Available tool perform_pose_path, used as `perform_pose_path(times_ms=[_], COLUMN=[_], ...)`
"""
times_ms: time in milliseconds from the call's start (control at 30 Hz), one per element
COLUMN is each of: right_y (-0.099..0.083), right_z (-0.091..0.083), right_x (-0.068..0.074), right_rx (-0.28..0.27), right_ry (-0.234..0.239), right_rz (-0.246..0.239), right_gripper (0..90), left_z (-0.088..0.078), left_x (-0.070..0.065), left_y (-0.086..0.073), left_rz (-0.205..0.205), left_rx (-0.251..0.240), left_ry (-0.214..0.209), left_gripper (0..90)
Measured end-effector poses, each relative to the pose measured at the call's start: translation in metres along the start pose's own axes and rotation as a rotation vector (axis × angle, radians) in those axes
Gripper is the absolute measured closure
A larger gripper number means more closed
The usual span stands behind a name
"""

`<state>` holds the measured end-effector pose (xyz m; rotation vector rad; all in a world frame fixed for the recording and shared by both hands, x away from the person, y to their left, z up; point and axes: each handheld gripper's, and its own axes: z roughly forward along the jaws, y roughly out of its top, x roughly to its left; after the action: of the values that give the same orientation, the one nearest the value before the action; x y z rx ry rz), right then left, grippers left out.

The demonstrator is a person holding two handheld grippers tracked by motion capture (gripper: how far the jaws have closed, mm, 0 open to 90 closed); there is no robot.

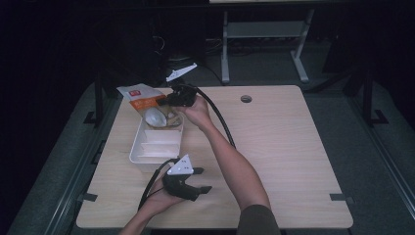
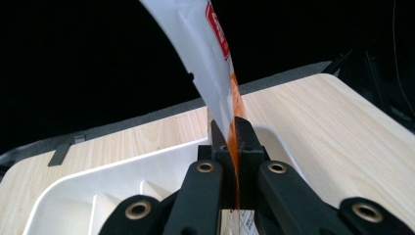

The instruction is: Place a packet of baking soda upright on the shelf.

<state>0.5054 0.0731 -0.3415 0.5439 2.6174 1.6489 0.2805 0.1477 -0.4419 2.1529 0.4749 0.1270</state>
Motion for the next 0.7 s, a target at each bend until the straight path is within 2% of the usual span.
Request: perform_pose_path(times_ms=[233,300,467,700], right_y=[-0.016,-0.027,-0.041,-0.048], right_z=[0.009,0.011,0.012,0.013], right_x=[-0.005,-0.010,-0.016,-0.016], right_rx=[-0.024,-0.046,-0.072,-0.073], right_ry=[0.008,0.015,0.028,0.004], right_rz=[0.033,0.066,0.098,0.108], right_gripper=[89.9,89.9,89.7,89.5], left_z=[0.001,0.001,0.002,0.002], left_x=[-0.001,-0.001,-0.001,-0.002], left_y=[0.000,0.000,0.000,0.001], left_rz=[0.009,0.010,0.007,0.005], left_rx=[0.005,0.007,0.006,0.003], left_ry=[-0.002,-0.003,-0.005,-0.008], left_gripper=[30.5,30.5,30.5,30.5])
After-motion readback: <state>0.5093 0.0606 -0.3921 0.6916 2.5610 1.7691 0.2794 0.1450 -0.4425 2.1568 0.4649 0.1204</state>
